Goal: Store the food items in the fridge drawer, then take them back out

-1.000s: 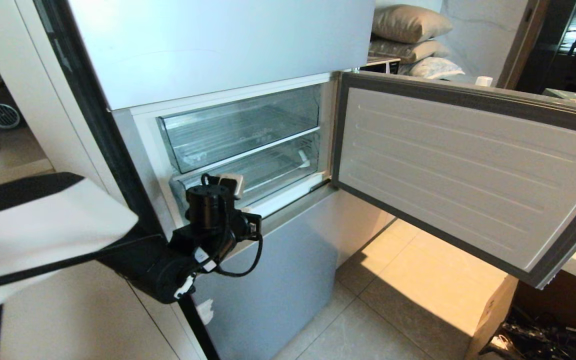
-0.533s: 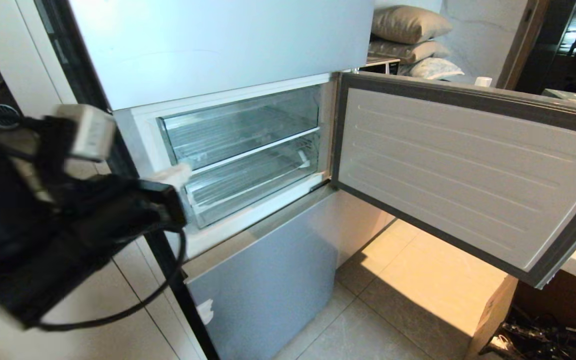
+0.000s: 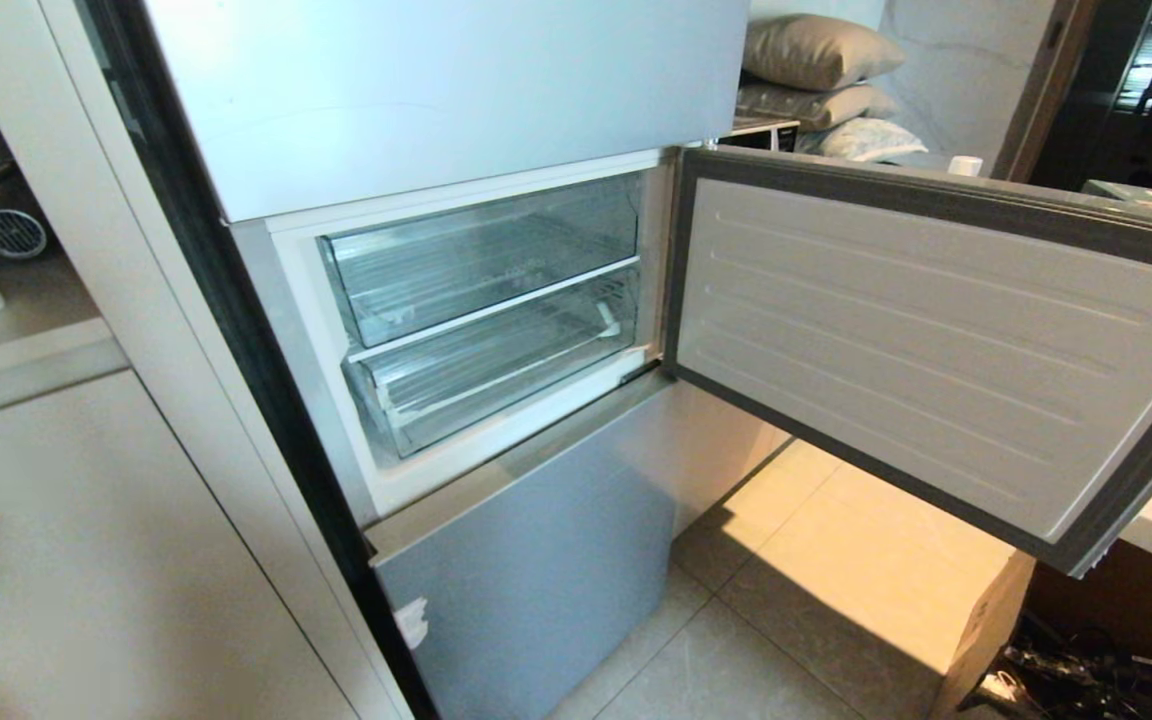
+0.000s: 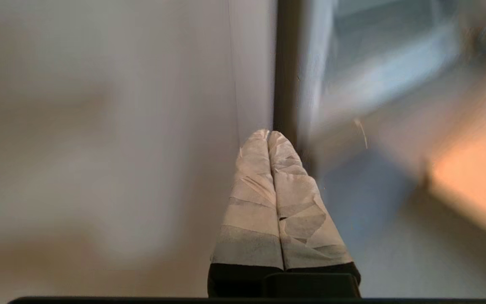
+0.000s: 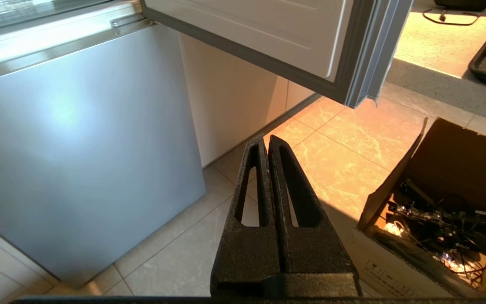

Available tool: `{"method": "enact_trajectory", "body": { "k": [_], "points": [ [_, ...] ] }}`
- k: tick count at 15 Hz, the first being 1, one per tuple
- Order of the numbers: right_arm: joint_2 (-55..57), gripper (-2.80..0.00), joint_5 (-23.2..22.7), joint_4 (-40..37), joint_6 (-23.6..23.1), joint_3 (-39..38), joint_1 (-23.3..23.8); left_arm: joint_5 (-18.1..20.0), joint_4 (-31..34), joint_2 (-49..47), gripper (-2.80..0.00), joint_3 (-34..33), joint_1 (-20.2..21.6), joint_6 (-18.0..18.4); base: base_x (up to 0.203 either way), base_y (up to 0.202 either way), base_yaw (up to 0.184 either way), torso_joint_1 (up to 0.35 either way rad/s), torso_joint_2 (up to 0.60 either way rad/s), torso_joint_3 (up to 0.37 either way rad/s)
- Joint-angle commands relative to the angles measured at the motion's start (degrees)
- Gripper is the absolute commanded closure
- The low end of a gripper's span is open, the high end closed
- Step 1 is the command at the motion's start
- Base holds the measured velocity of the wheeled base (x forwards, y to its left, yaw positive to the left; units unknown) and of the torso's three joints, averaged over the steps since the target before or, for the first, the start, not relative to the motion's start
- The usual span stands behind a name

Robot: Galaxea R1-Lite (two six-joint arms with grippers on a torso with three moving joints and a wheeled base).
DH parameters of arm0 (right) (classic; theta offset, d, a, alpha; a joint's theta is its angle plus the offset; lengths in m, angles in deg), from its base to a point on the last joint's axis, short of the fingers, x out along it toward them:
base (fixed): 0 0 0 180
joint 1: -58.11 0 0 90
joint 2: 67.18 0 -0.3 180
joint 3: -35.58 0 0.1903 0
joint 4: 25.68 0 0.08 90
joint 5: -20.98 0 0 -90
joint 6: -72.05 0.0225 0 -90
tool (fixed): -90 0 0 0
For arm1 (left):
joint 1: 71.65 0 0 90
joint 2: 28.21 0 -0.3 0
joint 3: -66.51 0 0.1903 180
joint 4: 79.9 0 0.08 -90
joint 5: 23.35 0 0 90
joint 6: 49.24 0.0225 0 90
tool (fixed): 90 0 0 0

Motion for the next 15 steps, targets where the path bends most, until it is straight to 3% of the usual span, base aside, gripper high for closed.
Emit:
{"method": "enact_trajectory", "body": {
  "k": [1,4,15],
  "points": [
    [0.0,0.0,0.0,0.0,0.0,-0.1,0.0,9.1,12.0,17.4,0.0,-5.0,1.7,0.7,0.0,0.0,0.0,0.0,0.0,0.0],
    [0.0,0.0,0.0,0.0,-0.3,0.0,0.0,14.0,19.0,24.4,0.0,-5.4,1.1,1.3,0.0,0.0,0.0,0.0,0.0,0.0],
    [0.0,0.0,0.1,0.0,-0.4,0.0,0.0,12.0,16.7,24.4,0.0,-6.1,1.1,-3.2,0.0,0.0,0.0,0.0,0.0,0.0]
  ]
}}
